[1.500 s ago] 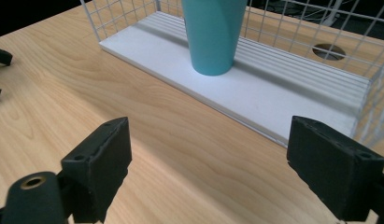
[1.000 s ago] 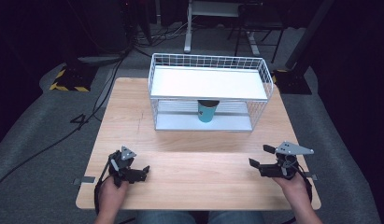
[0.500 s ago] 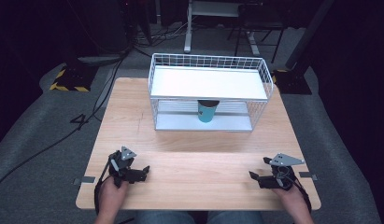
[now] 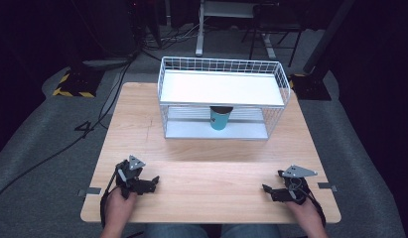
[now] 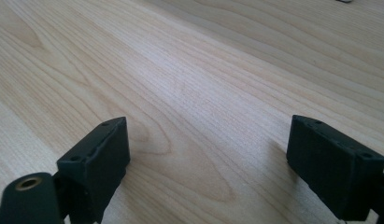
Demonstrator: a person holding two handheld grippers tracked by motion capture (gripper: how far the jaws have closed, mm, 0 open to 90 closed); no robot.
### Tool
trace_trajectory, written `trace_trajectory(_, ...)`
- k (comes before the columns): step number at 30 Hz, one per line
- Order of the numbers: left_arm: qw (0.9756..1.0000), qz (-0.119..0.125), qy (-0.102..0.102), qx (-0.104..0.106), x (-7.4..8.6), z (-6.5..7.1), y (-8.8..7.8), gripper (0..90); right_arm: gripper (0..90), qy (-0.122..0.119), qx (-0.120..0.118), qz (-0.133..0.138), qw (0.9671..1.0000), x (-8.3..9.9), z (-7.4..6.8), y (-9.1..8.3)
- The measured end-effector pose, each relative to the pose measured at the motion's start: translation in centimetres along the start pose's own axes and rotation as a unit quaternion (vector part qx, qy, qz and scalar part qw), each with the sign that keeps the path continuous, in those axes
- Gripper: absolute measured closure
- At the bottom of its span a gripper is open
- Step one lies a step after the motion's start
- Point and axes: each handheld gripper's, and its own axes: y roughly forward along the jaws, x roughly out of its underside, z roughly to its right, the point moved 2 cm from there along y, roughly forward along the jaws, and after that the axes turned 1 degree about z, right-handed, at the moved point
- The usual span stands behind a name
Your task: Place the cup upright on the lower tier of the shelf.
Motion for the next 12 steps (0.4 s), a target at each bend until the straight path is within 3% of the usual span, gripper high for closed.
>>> trace_trajectory(12, 1.0000, -0.001, 0.001, 0.000, -0.02, 0.00, 0.00, 0.1, 8.7, 0.008, 0.011, -0.006, 0.9999, -0.01, -0.02, 0.11)
